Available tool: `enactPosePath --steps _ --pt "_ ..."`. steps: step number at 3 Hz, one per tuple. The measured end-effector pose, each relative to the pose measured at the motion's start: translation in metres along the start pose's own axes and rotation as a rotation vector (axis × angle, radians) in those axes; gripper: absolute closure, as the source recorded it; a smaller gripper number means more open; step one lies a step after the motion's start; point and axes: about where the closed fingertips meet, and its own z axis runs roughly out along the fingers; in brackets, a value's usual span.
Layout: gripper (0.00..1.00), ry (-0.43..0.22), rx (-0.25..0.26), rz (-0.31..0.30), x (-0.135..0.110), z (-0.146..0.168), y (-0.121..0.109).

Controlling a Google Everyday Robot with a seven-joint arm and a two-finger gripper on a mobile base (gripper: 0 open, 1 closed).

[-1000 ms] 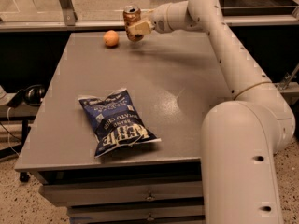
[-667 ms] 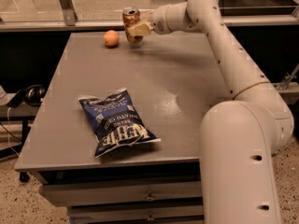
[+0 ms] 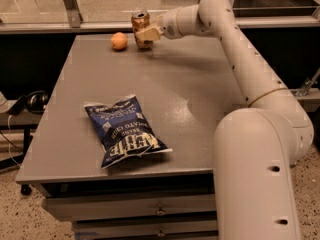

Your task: Move orange can near orange

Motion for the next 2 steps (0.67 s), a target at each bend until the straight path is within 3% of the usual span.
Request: enactPosePath --steps 1,2 --pt "0.0 0.002 -0.005 0.005 0.0018 0.0012 0.0019" --pt "0.0 0.004 -0.007 0.008 0.0032 0.0014 0.0029"
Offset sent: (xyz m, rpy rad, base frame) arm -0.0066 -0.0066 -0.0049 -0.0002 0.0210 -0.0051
